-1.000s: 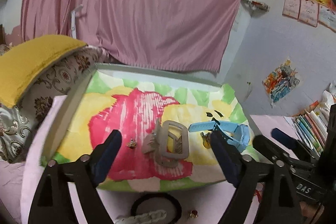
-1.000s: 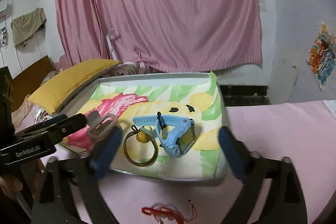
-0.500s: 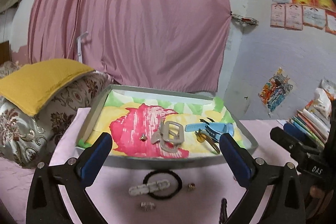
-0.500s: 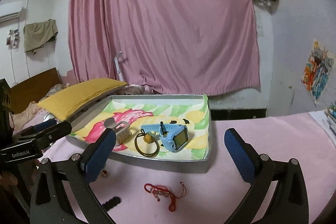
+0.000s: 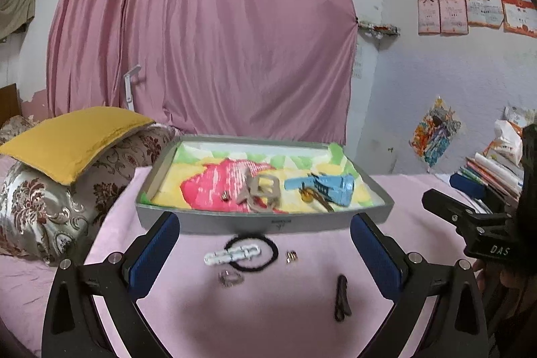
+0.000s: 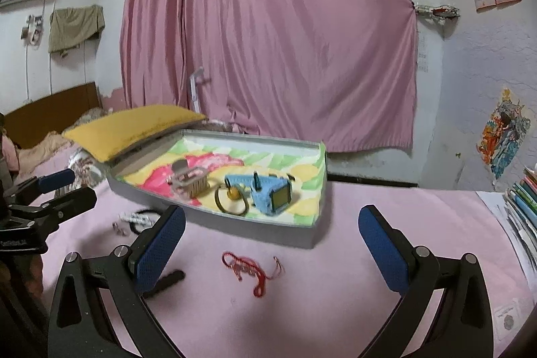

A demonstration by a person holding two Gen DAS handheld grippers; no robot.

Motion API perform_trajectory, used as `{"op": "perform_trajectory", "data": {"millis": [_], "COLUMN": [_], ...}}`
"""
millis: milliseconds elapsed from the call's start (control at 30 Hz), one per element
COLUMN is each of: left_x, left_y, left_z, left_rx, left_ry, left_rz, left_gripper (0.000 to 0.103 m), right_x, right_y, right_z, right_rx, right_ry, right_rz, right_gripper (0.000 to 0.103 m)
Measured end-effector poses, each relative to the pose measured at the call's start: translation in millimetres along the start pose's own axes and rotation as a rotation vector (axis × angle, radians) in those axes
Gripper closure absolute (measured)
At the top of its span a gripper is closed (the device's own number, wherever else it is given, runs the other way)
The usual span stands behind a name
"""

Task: Organize jewelry
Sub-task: 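Withdraw both tools from the tray toward the remaining jewelry, then grasp the black beaded strand with the left tool while the right grasps the red string bracelet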

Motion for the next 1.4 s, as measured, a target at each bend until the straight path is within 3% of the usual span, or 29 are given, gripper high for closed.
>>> {"op": "perform_trajectory", "data": {"millis": [333, 467, 600, 800, 900, 1033, 1233, 1400], "left_x": [10, 12, 15, 17, 18, 18, 22, 25], "left_y": [36, 48, 59, 75, 80, 83, 83, 84], "left_z": [-6, -9, -19, -36, -44, -51, -58, -63], "left_rx": [-0.056, -0.093, -0.093, -0.100, -0.090, -0.077, -0.030, 0.031], "left_ry": [0.077, 0.112, 0.150, 0.222, 0.237, 0.238, 0.214, 0.192], "left_rz": [0.193, 0.254, 0.303, 0.384, 0.406, 0.419, 0.427, 0.435], "left_gripper": [0.001, 0.016, 0.031, 0.051, 0.054, 0.057, 0.066, 0.081], "right_x": [15, 26, 38, 52, 57, 64, 71, 72], "right_y": [26, 41, 53, 65, 68, 71, 75, 76], "right_z": [0, 4, 12, 18, 20, 23, 25, 27], "right_rx": [-0.009, -0.020, -0.045, -0.072, -0.074, -0.095, -0.104, -0.118], "right_ry": [-0.086, -0.127, -0.160, -0.203, -0.219, -0.233, -0.250, -0.260], "right_rz": [0.151, 0.234, 0.302, 0.371, 0.398, 0.419, 0.442, 0.451], "right_gripper": [0.002, 0.004, 0.025, 0.040, 0.047, 0.050, 0.066, 0.077]}}
Point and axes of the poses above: each gripper's, at about its wrist camera, not at the fingertips, and x roughly the way its jaws point, z to its left, y to its underside, the point moved 6 cm from there along x, roughly the way its jaws point, and after that the axes turned 13 degrees about -z, right-handed, at the moved point
